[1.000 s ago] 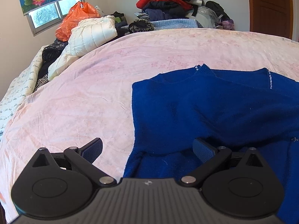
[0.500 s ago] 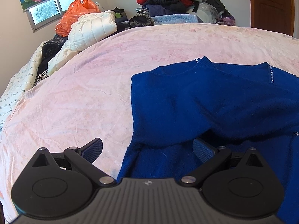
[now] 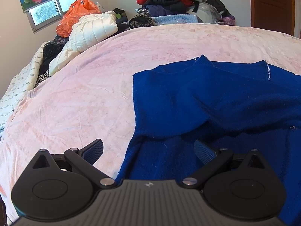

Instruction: Fold small clothes

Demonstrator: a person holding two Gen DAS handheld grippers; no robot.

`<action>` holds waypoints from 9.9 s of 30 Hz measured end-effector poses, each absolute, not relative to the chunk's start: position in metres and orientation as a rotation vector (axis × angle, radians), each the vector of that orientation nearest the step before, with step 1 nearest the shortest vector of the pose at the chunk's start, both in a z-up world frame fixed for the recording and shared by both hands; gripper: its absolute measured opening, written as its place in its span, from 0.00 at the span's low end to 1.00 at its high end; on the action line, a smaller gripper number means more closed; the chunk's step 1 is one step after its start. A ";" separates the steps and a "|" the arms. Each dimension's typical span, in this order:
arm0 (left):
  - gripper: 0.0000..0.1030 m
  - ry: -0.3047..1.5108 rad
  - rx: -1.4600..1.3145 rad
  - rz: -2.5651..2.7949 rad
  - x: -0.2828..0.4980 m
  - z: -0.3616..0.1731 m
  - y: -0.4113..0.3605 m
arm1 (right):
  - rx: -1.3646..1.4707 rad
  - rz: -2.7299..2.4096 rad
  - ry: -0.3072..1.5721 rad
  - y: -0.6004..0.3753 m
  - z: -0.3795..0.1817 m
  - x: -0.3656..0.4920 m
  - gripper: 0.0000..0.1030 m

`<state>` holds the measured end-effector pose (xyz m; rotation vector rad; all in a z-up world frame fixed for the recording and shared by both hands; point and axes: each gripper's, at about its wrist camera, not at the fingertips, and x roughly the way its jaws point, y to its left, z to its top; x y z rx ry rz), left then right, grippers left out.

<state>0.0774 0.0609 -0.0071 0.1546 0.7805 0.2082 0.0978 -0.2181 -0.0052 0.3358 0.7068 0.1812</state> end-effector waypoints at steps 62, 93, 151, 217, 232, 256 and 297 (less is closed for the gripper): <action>1.00 0.880 0.075 -0.346 -0.092 0.002 0.137 | 0.084 0.756 0.682 -0.169 0.045 -0.090 0.13; 0.05 1.233 -0.401 -0.433 -0.109 -0.050 0.158 | 0.203 0.612 0.757 -0.194 0.005 -0.075 0.15; 0.05 0.661 0.083 0.031 0.020 0.034 0.070 | 0.205 0.364 0.494 -0.197 0.024 -0.045 0.15; 0.06 0.784 0.222 0.058 0.243 0.001 0.033 | 0.172 0.231 0.553 -0.219 -0.005 0.170 0.15; 0.72 0.715 0.204 0.162 0.215 0.029 0.080 | 0.156 0.066 0.519 -0.233 -0.006 0.162 0.49; 0.72 0.785 0.181 0.097 0.088 -0.005 0.143 | 0.094 -0.020 0.590 -0.234 -0.001 0.141 0.37; 0.06 0.814 -0.113 -0.103 0.040 0.003 0.176 | 0.127 0.140 0.734 -0.225 0.006 -0.007 0.05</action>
